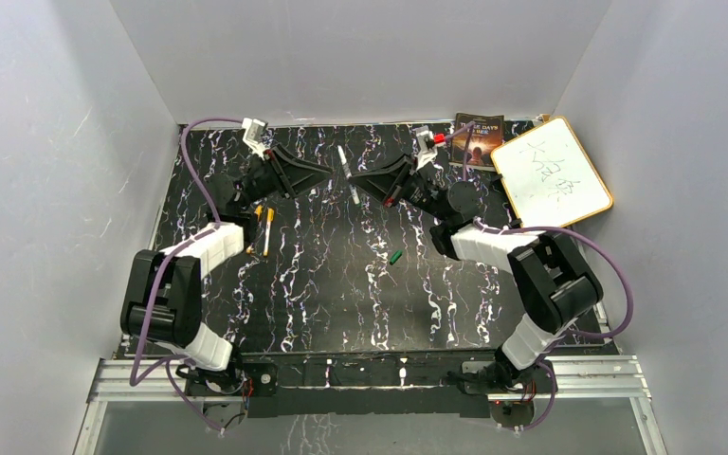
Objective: Insert the pens into the pen caps
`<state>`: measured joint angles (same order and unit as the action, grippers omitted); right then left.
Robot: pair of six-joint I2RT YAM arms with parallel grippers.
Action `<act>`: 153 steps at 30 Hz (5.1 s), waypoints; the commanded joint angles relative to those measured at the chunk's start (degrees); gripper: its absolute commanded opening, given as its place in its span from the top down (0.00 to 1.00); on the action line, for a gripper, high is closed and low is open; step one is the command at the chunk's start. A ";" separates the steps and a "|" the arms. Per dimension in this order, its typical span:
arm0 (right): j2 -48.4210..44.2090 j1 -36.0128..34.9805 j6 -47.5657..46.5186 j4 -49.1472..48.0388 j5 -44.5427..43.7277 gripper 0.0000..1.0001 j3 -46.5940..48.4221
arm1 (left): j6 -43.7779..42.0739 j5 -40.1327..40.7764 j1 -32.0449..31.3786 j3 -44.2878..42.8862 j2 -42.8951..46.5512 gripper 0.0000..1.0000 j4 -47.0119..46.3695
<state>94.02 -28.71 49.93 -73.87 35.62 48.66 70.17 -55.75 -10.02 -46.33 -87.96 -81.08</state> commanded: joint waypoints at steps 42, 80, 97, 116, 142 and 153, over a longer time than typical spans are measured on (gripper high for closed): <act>6.62 -2.58 5.34 -9.28 0.80 1.00 6.92 | 6.29 -2.48 -3.48 -5.76 -2.72 1.00 -21.06; -7.33 -3.02 -17.46 35.24 3.38 0.61 15.13 | -19.89 -23.59 -5.81 -11.33 3.62 1.00 11.64; -11.81 -2.50 -11.13 21.10 -2.20 0.45 10.09 | -19.90 -23.06 -5.80 -10.72 3.66 1.00 11.64; -8.42 -5.74 -13.83 26.06 5.94 0.62 12.95 | -15.30 -21.20 -5.71 -12.03 2.61 1.00 6.88; -9.72 -5.63 -13.82 24.78 0.95 1.00 13.02 | -14.53 -20.62 -5.25 -10.19 2.77 0.52 5.62; -11.58 -4.94 -13.31 22.23 -0.67 1.00 12.39 | -17.00 -18.68 -5.12 -8.82 3.23 0.69 8.35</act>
<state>85.43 -34.00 36.25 -46.98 36.34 58.94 54.78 -75.57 -15.44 -55.27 -86.59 -71.37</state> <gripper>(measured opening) 0.058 0.315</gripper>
